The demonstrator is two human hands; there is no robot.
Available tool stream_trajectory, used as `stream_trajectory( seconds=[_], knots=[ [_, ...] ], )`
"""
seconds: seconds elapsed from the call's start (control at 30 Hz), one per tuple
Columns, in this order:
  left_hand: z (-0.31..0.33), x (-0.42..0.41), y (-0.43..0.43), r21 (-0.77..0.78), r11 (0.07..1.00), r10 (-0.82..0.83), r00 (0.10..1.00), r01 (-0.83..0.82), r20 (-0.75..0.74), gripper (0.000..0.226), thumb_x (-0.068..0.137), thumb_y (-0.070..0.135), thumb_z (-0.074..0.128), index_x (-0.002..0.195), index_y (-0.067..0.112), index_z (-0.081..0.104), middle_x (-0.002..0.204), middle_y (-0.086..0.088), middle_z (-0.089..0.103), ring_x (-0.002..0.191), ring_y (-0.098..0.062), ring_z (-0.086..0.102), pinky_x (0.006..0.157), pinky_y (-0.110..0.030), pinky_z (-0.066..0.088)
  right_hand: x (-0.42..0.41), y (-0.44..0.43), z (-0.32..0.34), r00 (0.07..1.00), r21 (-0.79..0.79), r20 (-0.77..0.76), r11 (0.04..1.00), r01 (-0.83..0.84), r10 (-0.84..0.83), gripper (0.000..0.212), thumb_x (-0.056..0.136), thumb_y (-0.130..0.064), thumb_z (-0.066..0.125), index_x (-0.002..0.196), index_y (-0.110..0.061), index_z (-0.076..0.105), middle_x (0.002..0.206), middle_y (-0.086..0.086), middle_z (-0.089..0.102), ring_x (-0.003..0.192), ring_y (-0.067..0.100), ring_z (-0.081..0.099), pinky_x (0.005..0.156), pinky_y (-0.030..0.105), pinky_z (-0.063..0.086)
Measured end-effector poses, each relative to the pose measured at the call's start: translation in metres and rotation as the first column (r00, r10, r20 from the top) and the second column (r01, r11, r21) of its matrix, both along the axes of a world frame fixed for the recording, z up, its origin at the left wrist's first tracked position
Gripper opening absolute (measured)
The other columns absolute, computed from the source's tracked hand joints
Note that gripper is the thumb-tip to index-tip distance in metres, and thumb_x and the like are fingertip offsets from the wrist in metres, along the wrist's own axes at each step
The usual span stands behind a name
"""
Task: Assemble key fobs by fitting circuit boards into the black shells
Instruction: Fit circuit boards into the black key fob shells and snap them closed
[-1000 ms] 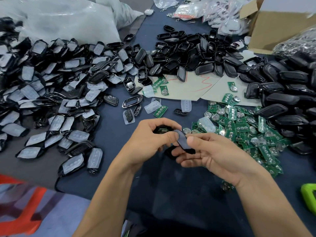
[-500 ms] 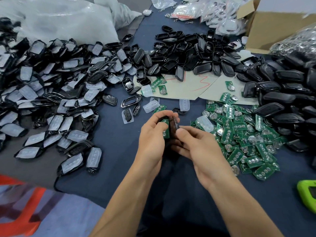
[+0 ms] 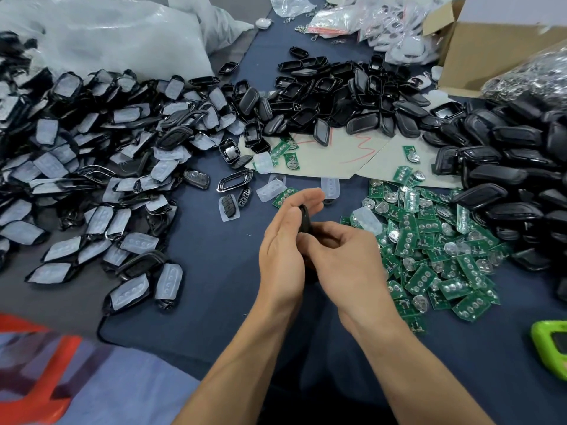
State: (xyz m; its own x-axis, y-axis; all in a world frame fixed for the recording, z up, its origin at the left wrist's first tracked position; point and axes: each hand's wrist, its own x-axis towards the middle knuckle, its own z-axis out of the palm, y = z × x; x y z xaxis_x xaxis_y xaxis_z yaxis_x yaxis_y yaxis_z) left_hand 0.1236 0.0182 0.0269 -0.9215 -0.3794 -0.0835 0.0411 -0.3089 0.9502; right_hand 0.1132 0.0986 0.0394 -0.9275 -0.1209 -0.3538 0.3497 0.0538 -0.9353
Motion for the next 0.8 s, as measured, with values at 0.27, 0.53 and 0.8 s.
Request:
stream_trajectory(
  seconds=[0.27,0.53,0.8],
  knots=[
    [0.004,0.009,-0.013,-0.218,0.940,-0.270,0.963,0.261,-0.015,0.036,0.106,0.029,0.041,0.135,0.035,0.060,0.118,0.019,0.070,0.103,-0.001,0.068,0.086,-0.010,0.049,-0.009,0.011,0.011,0.992,0.135,-0.108,0.990,-0.049,0.064,0.021,0.080,-0.016,0.082,0.094,-0.032,0.082,0.084,-0.012,0.080,0.083,0.009,0.077,0.085,0.045,0.063],
    [0.009,-0.006,-0.030,-0.332,0.930,-0.136,0.987,0.157,0.087,0.024,0.089,0.026,0.067,0.102,0.041,0.080,0.094,0.008,0.080,0.080,-0.011,0.074,0.075,-0.028,0.059,-0.009,0.021,0.019,0.840,0.639,-0.477,0.758,0.131,0.258,0.045,0.079,-0.011,0.079,0.122,-0.025,0.074,0.115,-0.006,0.075,0.104,0.020,0.070,0.098,0.034,0.054],
    [0.011,-0.005,-0.029,-0.195,0.980,-0.043,0.999,0.036,-0.030,0.034,0.089,0.002,0.069,0.091,0.033,0.084,0.082,0.002,0.080,0.067,-0.011,0.067,0.066,-0.021,0.057,-0.004,0.021,0.012,0.703,0.537,-0.677,0.799,0.270,0.218,0.053,0.071,0.002,0.085,0.119,-0.017,0.077,0.119,0.000,0.076,0.112,0.018,0.071,0.106,0.023,0.045]
  ],
)
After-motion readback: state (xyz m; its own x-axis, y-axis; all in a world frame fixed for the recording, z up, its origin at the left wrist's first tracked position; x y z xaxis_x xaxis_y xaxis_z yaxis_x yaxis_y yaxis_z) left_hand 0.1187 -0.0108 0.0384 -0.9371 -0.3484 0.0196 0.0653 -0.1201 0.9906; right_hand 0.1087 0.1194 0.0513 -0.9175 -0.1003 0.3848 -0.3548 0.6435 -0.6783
